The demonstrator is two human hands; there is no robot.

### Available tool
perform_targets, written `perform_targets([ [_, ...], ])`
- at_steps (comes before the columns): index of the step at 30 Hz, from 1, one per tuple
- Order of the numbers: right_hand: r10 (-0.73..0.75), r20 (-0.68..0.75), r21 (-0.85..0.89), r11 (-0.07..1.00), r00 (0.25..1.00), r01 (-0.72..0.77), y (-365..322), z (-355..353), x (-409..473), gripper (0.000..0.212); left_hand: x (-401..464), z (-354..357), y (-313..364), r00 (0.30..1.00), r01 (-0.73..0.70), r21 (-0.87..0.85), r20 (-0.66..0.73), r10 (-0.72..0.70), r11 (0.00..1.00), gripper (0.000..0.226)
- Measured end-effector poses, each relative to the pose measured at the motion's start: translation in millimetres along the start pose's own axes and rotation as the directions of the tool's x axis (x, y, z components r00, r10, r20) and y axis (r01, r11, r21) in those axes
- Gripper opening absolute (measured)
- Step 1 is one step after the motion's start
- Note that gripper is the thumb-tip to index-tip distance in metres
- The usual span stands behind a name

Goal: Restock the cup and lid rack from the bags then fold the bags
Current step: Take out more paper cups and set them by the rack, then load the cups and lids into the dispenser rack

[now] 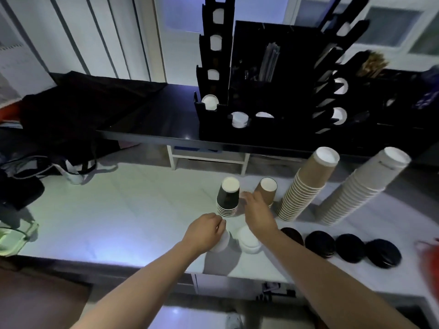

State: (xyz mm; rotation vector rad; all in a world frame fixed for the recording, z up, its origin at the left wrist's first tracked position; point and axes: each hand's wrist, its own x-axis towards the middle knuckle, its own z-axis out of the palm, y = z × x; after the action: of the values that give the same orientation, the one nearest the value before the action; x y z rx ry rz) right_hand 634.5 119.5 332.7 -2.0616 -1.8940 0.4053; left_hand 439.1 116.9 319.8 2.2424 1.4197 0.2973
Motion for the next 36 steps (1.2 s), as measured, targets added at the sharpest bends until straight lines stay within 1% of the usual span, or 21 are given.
perform_targets([
  [2, 0.018, -0.035, -0.030, 0.999, 0.999, -0.019, 5.1, -9.0, -13.6, 0.032, 0.5, 4.9, 14.9, 0.999, -0.042, 0.003, -0.005, 0.042, 0.999, 0.042],
  [4, 0.071, -0.040, -0.051, 0.996, 0.997, -0.073, 12.1, -18.0, -26.9, 0.020, 0.2, 11.8, 32.0, 0.997, -0.069, -0.013, 0.018, 0.069, 0.998, 0.044],
  [7, 0.093, -0.061, -0.028, 0.995, 0.994, -0.095, 31.1, -31.1, -53.0, 0.015, -1.2, 23.7, 62.6, 0.991, -0.107, -0.030, 0.077, 0.109, 0.994, 0.045],
  [9, 0.126, -0.058, 0.028, 0.992, 0.990, -0.124, 49.6, -40.6, -75.3, 0.017, -1.1, 31.1, 85.3, 0.981, -0.141, -0.018, 0.129, 0.142, 0.990, 0.043],
  [11, 0.212, -0.032, 0.060, 0.976, 0.977, -0.209, 70.4, -52.0, -95.9, 0.014, -0.5, 38.1, 110.0, 0.971, -0.176, 0.007, 0.165, 0.172, 0.984, 0.040],
  [14, 0.301, -0.029, 0.043, 0.953, 0.953, -0.300, 103.4, -71.6, -122.4, 0.027, 2.4, 48.7, 147.1, 0.962, -0.200, 0.060, 0.203, 0.184, 0.978, 0.038],
  [18, 0.389, -0.056, 0.060, 0.921, 0.919, -0.386, 148.4, -102.0, -152.1, 0.030, 6.4, 64.2, 196.6, 0.948, -0.252, 0.095, 0.221, 0.227, 0.963, 0.042],
  [21, 0.431, -0.089, 0.072, 0.902, 0.898, -0.425, 184.2, -127.3, -173.5, 0.030, 12.0, 79.9, 238.7, 0.940, -0.300, 0.106, 0.204, 0.275, 0.948, 0.041],
  [25, 0.520, -0.127, 0.092, 0.854, 0.845, -0.512, 244.2, -161.0, -209.5, 0.029, 16.8, 110.2, 301.5, 0.918, -0.350, 0.041, 0.214, 0.334, 0.936, 0.040],
  [31, 0.629, -0.196, -0.008, 0.767, 0.753, -0.642, 346.6, -198.8, -281.8, 0.030, 19.5, 175.5, 400.2, 0.857, -0.447, -0.014, 0.281, 0.432, 0.895, 0.031],
  [36, 0.727, -0.240, 0.076, 0.675, 0.644, -0.734, 418.5, -214.2, -343.2, 0.027, 15.1, 228.1, 469.1, 0.781, -0.527, -0.064, 0.357, 0.512, 0.848, 0.029],
])
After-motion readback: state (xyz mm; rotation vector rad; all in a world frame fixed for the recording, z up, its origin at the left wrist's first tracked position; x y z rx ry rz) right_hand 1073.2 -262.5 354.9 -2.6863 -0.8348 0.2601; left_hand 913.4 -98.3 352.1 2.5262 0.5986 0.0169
